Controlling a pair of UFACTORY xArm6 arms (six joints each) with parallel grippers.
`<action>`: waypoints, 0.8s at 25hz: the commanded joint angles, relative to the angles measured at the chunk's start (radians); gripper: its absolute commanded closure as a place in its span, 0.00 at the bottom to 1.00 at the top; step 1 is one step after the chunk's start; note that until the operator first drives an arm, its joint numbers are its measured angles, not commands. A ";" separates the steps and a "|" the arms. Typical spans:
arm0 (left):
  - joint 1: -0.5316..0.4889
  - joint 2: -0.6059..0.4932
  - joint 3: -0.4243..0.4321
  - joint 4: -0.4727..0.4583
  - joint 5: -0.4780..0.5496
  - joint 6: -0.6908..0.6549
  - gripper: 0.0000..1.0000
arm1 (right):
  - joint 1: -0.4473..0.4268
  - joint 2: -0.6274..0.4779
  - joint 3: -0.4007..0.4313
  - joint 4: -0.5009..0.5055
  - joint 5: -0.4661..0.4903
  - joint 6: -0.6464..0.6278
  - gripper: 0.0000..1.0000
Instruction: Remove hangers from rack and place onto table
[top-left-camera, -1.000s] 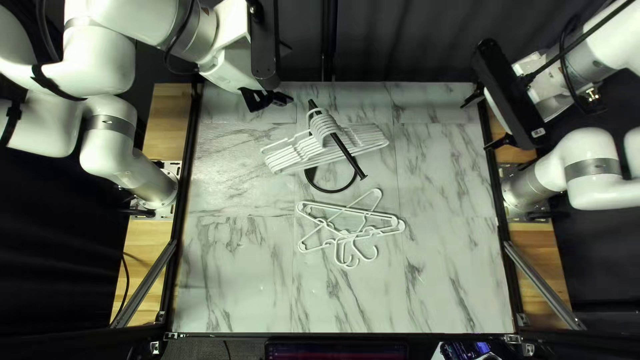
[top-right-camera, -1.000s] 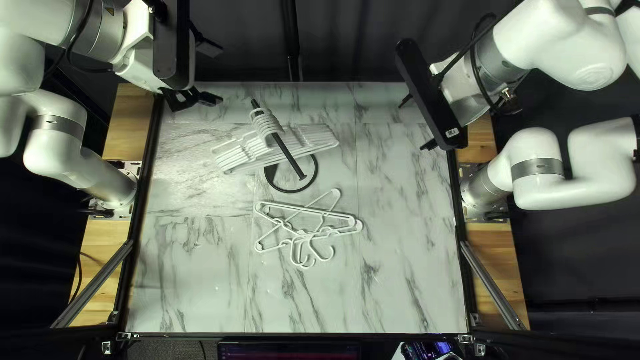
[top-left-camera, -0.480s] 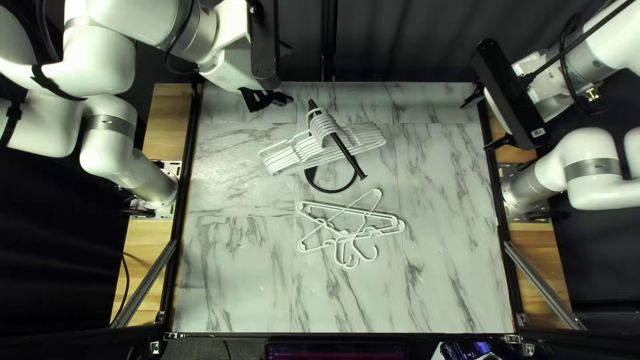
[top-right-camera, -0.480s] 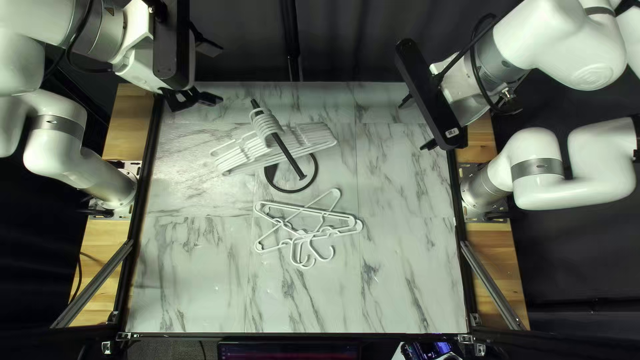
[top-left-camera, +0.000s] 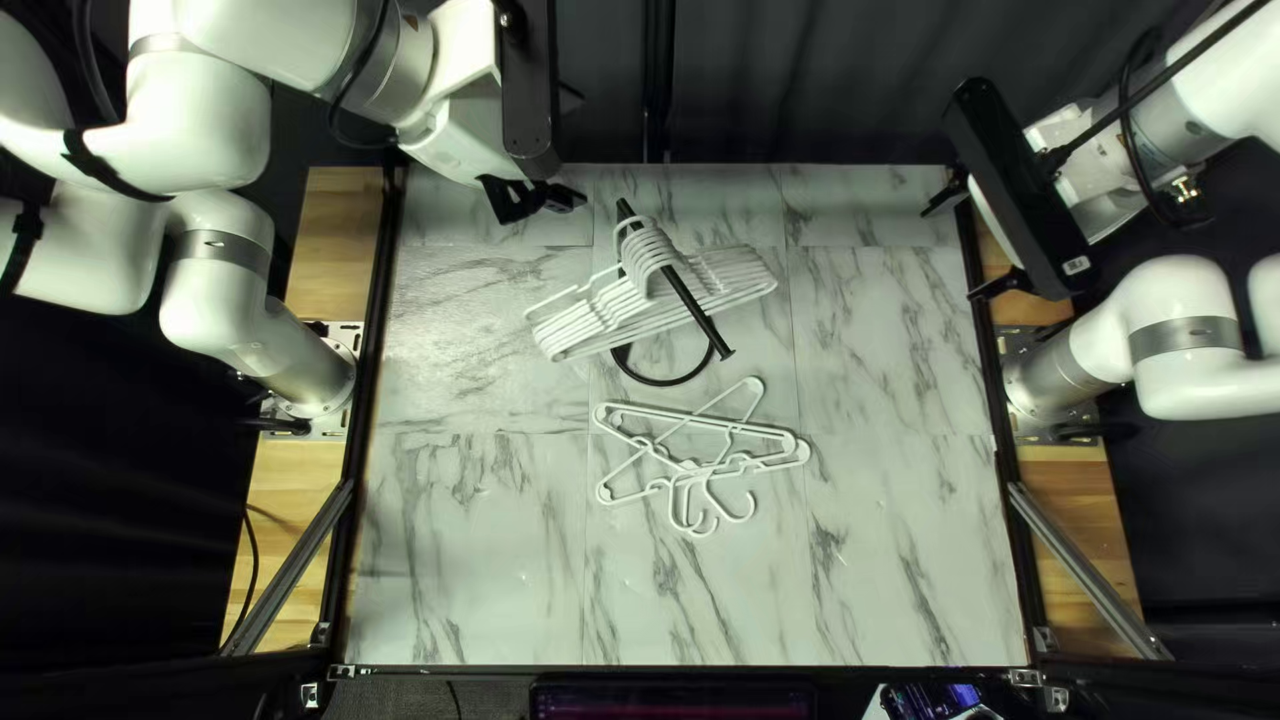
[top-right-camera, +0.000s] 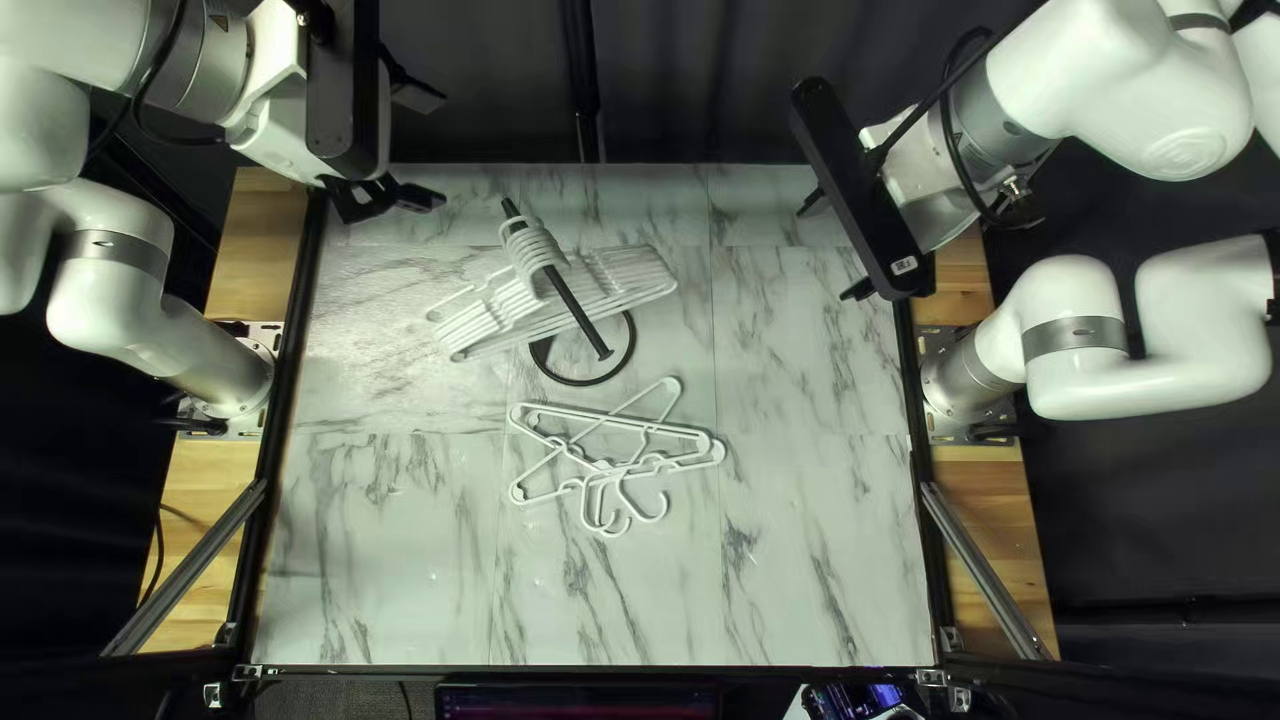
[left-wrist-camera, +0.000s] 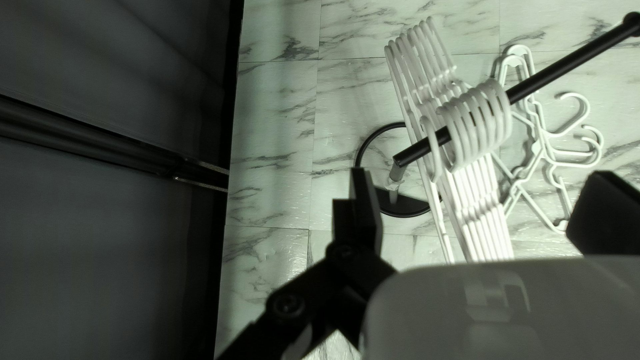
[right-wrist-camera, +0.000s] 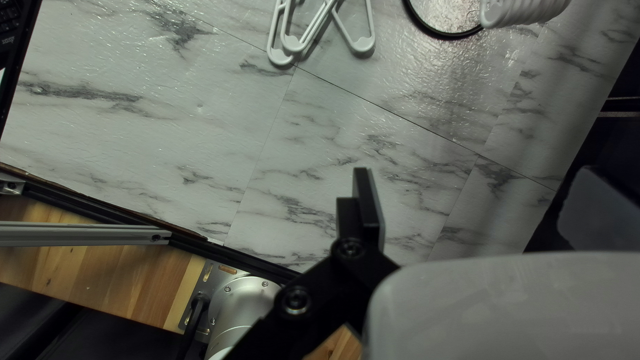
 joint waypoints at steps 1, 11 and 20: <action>0.000 0.000 0.000 0.000 0.000 0.000 0.00 | 0.000 0.000 0.000 0.000 0.000 0.000 0.00; -0.019 -0.007 0.004 0.006 0.012 -0.030 0.00 | 0.000 0.000 0.000 0.000 0.000 0.000 0.00; -0.278 -0.020 0.045 0.156 0.166 -0.446 0.00 | 0.000 0.000 0.000 0.000 0.000 0.000 0.00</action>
